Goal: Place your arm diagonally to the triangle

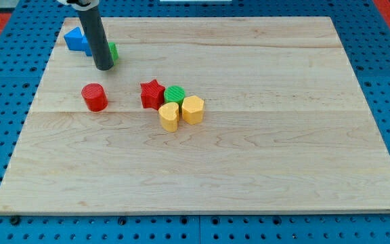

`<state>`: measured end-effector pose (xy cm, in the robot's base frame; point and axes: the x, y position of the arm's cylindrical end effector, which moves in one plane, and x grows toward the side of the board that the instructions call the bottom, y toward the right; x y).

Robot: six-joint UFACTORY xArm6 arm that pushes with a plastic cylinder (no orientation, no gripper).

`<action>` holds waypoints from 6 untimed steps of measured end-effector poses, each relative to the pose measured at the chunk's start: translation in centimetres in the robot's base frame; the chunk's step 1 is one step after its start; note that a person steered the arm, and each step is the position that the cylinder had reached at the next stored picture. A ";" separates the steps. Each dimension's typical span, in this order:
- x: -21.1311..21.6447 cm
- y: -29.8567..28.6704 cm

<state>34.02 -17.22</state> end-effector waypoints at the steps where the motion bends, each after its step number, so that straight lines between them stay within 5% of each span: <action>1: 0.6 -0.5; 3: 3.0 6.2; 4: -0.7 10.9; 5: -9.2 8.0; 6: -12.1 6.8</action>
